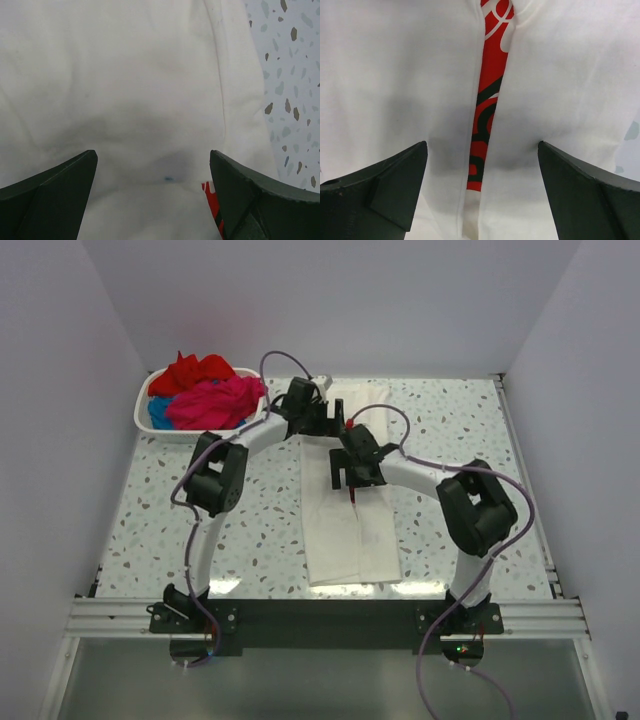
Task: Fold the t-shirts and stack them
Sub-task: Fold the tshirt
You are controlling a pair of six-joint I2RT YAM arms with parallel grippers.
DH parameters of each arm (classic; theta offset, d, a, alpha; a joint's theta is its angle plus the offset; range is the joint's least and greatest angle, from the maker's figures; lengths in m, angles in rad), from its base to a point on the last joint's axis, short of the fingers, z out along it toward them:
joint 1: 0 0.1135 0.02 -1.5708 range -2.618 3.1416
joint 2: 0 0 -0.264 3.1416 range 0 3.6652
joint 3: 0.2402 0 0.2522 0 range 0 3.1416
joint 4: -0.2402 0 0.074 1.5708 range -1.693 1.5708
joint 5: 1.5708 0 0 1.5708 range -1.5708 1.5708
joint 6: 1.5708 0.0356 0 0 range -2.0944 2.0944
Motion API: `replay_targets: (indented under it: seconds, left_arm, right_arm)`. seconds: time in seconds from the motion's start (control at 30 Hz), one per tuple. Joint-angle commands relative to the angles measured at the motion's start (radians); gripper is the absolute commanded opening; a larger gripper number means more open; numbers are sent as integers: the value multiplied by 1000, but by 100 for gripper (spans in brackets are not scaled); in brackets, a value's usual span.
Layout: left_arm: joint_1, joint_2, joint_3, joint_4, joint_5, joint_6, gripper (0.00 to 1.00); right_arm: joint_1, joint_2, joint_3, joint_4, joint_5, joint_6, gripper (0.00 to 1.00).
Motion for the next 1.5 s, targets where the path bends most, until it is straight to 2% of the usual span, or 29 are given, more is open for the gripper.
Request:
replay_targets:
  seconds: [0.0,0.13,0.17,0.37,0.57,0.7,0.9,1.47]
  left_arm:
    - [-5,-211,-93,62,-49,28,100]
    - [-28,-455,-348,139,-156,8,100]
    - [-48,-554,-475,151,-207,2,100]
    - [-164,-910,-947,138,-399,-57,100]
    - [-345,-1127,-1198,-22,-479,-227,98]
    - [-456,-1202,-1269,-123,-513,-350,96]
    - [-554,-1228,-1318,-152,-499,-465,92]
    - [-617,-1187,-1384,7,-418,-573,87]
  right_arm:
    - [-2,-125,16,-9,-6,-27,95]
    - [14,-317,-87,-50,2,-17,95]
    - [28,-353,-113,-72,2,-1,95]
    - [108,-640,-357,-176,23,121,93]
    - [191,-827,-542,-279,37,275,88]
    - [196,-904,-601,-319,29,319,86]
    - [220,-910,-665,-310,-1,368,82]
    - [274,-927,-760,-291,-8,445,80]
